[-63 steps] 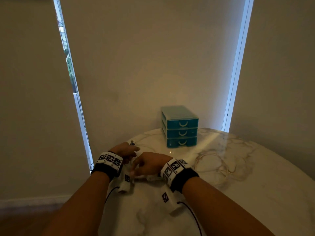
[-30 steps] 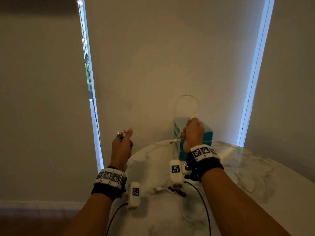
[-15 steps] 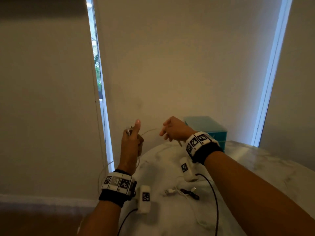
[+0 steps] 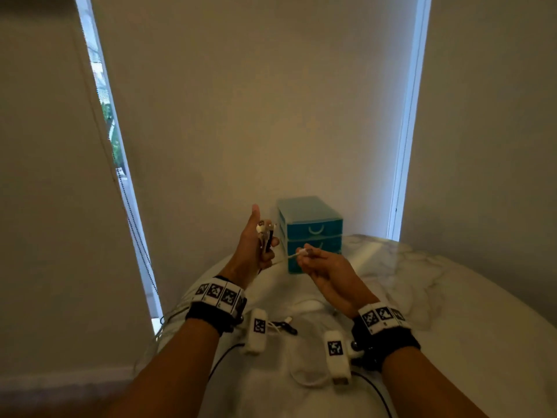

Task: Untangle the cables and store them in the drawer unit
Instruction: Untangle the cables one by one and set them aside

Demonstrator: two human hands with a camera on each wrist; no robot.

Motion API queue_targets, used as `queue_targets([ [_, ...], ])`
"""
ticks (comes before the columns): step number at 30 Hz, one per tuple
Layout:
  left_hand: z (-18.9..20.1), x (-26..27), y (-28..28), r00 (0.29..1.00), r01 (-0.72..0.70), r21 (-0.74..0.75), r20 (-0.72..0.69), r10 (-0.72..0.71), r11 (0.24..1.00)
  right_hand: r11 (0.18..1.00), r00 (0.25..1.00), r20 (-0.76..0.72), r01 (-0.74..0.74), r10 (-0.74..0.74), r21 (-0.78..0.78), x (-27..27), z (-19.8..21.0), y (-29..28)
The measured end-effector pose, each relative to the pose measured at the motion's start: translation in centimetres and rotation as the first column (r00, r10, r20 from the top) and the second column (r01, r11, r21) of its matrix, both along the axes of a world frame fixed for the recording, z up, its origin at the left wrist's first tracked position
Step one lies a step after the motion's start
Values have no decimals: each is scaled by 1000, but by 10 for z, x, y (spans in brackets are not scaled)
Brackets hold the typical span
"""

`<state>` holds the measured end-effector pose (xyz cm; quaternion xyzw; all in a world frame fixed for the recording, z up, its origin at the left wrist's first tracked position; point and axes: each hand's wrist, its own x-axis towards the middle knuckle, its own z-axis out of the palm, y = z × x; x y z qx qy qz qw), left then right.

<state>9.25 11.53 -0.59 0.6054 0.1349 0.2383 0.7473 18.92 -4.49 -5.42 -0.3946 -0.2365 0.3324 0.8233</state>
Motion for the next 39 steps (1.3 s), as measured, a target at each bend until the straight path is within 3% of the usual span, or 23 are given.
queue_targets([
  [4, 2, 24, -27, 995, 96, 23, 9, -97, 995, 996, 996, -31, 83, -82, 39, 0, -19, -10],
  [8, -6, 47, -47, 988, 147, -33, 41, -146, 989, 987, 983, 94, 154, -159, 54, -2, -17, -25],
  [12, -21, 60, -59, 981, 194, 3, 20, -194, 981, 923, 900, 242, 382, -362, -40, -2, -16, -43],
  [15, -28, 65, -69, 983, 181, 61, -9, -181, 982, 860, 844, 230, 507, -484, -54, 4, -25, -52],
  [19, -31, 70, -81, 988, 148, 261, -73, -133, 954, 800, 785, 211, 600, -583, -20, 9, -28, -59],
  [23, -32, 72, -91, 985, 151, 559, -157, -75, 815, 779, 759, 214, 627, -615, 10, 12, -28, -59],
  [25, -34, 75, -90, 985, 157, 660, -161, -67, 735, 819, 787, 265, 573, -557, 21, 11, -29, -60],
  [27, -37, 80, -87, 991, 130, 674, -108, -76, 727, 859, 817, 288, 512, -499, 34, 12, -28, -61],
  [30, -31, 75, -86, 999, 36, 603, 0, -45, 797, 890, 871, 185, 452, -456, 64, 18, -23, -67],
  [33, -16, 67, -84, 997, 0, 460, 69, -36, 888, 910, 898, 322, 371, -301, -183, 22, -25, -76],
  [36, 5, 58, -78, 998, -54, 522, 46, 35, 851, 822, 849, 521, 233, 89, -519, 20, -28, -79],
  [39, 21, 49, -66, 999, -41, 527, 0, 49, 849, 658, 740, 496, 95, 455, -747, 9, -25, -77],
])
